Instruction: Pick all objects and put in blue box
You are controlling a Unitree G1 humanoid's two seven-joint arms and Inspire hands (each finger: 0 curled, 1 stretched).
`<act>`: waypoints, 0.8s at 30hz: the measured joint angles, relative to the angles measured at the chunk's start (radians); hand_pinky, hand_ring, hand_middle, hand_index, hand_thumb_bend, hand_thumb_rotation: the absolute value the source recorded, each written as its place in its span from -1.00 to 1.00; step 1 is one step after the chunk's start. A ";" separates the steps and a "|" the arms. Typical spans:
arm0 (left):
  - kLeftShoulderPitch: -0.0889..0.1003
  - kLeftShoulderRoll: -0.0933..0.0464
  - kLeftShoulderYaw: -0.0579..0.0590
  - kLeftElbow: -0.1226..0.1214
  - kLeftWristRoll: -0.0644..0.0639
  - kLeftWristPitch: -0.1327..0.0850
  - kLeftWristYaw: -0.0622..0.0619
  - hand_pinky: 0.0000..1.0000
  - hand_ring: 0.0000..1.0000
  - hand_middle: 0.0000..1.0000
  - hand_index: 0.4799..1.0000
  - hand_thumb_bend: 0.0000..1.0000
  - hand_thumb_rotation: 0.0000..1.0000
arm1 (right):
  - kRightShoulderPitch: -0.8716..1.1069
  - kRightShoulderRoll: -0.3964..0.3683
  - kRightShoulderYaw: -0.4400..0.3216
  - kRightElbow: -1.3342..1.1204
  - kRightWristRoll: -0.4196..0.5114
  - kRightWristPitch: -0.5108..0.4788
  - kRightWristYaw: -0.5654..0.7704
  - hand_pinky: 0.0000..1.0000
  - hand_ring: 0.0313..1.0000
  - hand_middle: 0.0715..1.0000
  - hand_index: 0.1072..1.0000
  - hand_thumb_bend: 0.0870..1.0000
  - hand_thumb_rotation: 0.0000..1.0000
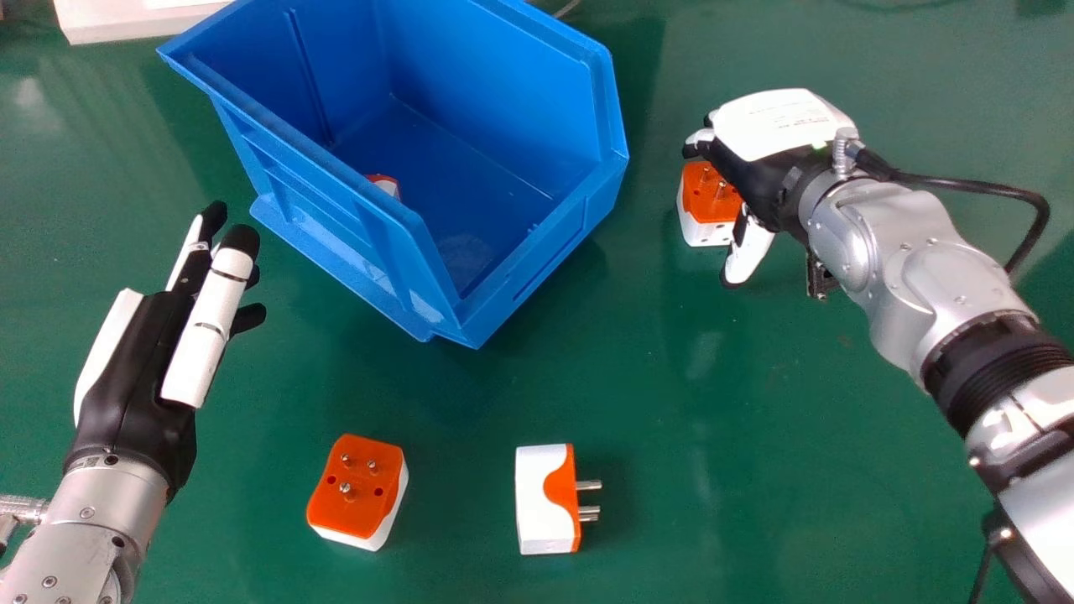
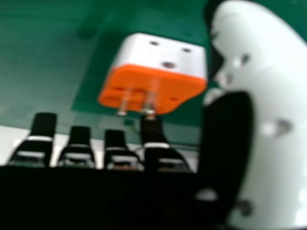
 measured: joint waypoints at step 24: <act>0.148 -0.007 0.048 -0.116 -0.030 0.000 -0.011 0.76 0.88 0.93 1.00 0.02 1.00 | 0.004 0.033 -0.002 0.000 0.072 0.107 -0.016 0.20 0.58 0.87 0.63 0.03 -1.00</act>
